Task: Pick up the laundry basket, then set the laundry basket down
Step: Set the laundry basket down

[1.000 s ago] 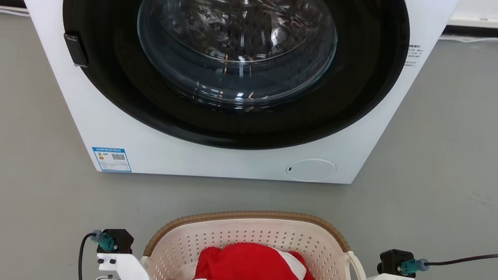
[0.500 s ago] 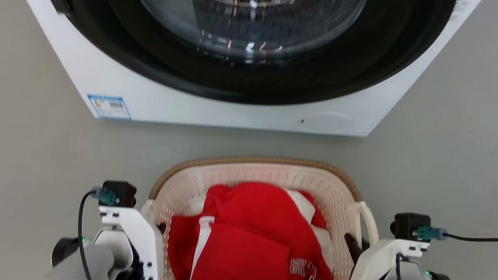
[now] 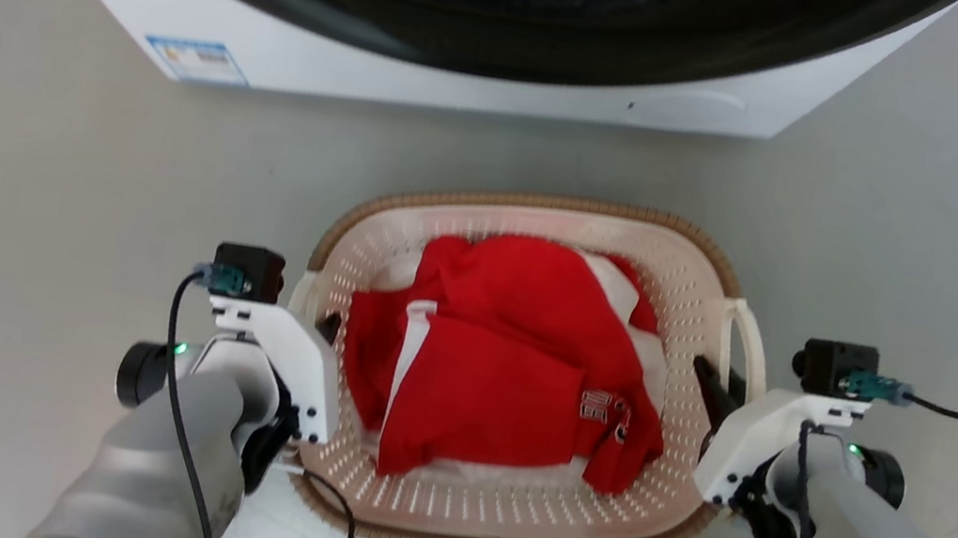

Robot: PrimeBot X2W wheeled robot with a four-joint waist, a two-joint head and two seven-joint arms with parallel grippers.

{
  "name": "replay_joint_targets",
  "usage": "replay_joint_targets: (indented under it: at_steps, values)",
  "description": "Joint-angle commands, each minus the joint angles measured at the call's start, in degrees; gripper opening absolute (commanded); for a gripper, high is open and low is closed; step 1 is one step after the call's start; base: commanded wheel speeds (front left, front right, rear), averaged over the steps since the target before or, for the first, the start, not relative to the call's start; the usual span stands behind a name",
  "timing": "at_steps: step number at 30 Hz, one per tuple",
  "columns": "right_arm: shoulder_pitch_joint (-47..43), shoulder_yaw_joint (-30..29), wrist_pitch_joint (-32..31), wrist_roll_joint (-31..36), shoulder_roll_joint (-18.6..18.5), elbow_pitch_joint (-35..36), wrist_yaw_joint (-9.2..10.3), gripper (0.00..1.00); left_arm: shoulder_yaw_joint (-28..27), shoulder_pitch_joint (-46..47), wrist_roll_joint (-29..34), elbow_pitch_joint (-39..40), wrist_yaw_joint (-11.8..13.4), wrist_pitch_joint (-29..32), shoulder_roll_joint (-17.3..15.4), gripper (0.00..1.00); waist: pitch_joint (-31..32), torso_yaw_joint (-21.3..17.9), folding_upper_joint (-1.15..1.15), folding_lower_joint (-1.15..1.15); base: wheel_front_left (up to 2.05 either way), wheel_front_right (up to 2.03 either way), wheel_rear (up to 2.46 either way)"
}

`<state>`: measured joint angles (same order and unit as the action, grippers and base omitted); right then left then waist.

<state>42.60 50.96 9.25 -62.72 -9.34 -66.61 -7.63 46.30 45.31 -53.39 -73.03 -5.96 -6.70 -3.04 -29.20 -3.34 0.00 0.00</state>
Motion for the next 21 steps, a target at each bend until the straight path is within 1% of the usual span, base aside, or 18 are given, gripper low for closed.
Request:
replay_joint_targets:
  at_steps: [1,10,21]
  values:
    - [0.2,0.5,1.9,-0.8,-2.8,0.3,0.14,0.00,-0.6,1.6,0.8,-0.6,0.6,-1.1,-2.6,0.00,-3.4,0.4,0.00,0.00,0.00,0.00,0.00]
    - [2.4,1.0,5.0,-2.2,-4.8,2.9,0.14,0.00,-0.3,6.0,1.5,-0.8,1.6,-4.0,-2.6,0.00,-10.7,1.1,0.00,0.00,0.00,0.00,0.00]
    - [5.3,0.4,5.7,-1.8,-5.2,4.4,0.14,0.00,0.2,9.5,2.2,-0.9,2.6,-6.0,-2.3,0.00,-16.8,2.0,0.00,0.00,0.00,0.00,0.00]
